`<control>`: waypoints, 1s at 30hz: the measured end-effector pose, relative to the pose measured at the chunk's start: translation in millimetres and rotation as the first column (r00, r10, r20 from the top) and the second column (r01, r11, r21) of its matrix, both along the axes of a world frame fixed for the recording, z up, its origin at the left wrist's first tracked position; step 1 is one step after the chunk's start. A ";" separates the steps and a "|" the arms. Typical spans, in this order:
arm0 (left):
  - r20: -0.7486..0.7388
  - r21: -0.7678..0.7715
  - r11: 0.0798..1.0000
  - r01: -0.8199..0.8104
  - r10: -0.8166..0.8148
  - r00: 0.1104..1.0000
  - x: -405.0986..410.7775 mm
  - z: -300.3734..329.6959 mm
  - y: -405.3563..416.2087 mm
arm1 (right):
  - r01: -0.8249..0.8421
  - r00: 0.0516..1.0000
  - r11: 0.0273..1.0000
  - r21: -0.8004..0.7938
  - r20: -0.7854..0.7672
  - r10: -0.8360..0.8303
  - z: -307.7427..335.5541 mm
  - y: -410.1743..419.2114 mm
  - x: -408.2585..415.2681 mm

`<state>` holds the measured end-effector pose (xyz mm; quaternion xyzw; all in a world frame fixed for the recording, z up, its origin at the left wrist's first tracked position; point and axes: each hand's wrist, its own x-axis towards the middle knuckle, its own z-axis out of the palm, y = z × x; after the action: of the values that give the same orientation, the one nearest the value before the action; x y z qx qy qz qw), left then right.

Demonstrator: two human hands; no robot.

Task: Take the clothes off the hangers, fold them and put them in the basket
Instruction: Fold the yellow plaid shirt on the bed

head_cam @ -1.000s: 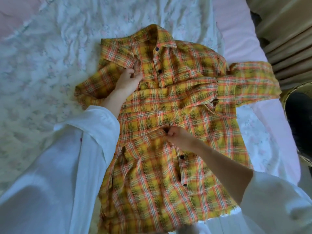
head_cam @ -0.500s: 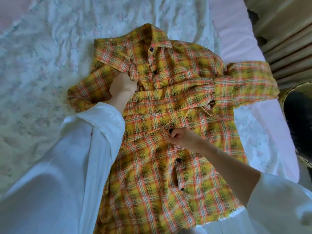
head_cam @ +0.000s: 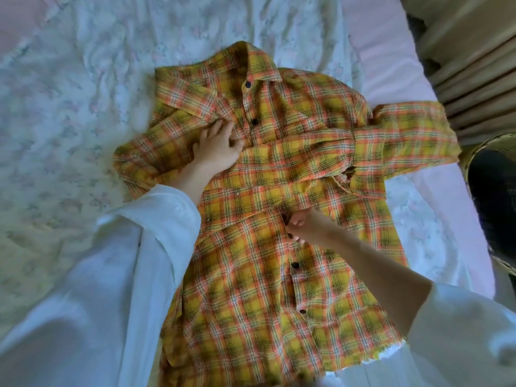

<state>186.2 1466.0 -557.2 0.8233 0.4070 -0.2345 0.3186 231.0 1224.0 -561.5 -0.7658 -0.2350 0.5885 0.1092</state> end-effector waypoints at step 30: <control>-0.203 -0.075 0.868 0.490 -0.494 0.845 93.1 -12.0 -141.7 | 0.879 -0.359 -0.475 0.051 -0.585 -0.727 17.5 -51.6 224.7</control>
<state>279.4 1324.2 -569.2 0.8665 0.2120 -0.4001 0.2102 455.7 1172.4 -544.1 -0.4585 0.3588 0.2418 0.7763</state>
